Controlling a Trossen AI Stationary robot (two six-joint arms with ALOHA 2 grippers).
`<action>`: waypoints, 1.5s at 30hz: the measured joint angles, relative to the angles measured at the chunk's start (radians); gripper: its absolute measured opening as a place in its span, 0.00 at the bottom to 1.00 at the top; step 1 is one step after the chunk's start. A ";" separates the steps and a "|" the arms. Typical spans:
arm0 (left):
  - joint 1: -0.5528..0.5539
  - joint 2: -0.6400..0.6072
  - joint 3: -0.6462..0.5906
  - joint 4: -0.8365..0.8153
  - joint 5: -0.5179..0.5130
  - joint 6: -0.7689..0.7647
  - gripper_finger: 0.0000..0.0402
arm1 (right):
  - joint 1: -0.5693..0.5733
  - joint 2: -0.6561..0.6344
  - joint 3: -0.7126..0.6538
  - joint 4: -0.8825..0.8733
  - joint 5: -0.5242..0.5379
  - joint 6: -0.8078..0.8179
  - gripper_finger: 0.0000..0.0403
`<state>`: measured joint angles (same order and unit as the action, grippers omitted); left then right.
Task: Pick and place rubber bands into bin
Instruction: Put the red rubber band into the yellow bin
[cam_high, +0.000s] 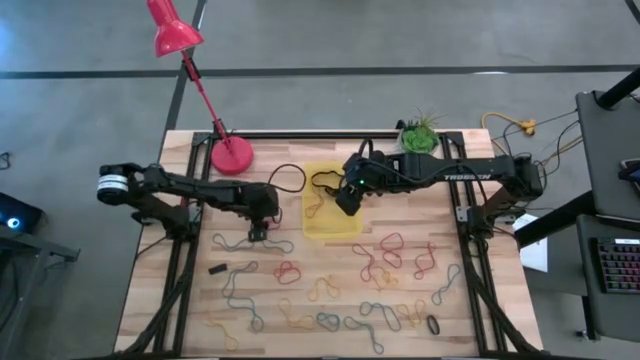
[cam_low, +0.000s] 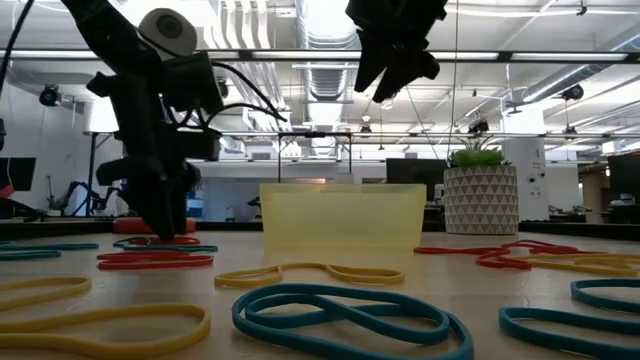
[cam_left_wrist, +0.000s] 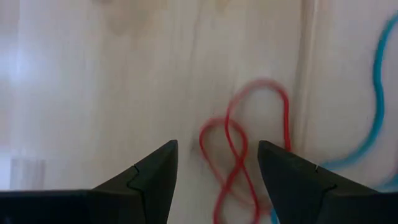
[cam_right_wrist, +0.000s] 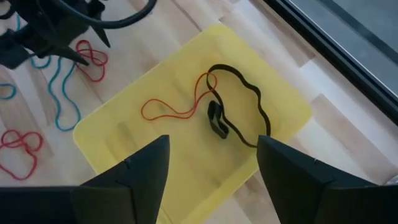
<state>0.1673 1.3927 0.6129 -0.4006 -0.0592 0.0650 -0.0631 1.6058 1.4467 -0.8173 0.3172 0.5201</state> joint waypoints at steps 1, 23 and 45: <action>0.003 0.009 0.002 0.007 0.007 -0.004 0.51 | 0.000 0.000 0.000 0.000 0.000 0.000 0.56; 0.037 0.032 0.194 -0.030 0.061 0.029 0.00 | 0.000 0.000 -0.001 -0.018 0.004 -0.005 0.56; 0.043 0.302 0.802 -0.131 -0.050 0.206 0.00 | 0.019 -0.013 -0.002 -0.171 0.105 0.004 0.56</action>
<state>0.2104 1.6945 1.4149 -0.5319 -0.1093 0.2714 -0.0437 1.5925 1.4452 -0.9878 0.4221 0.5240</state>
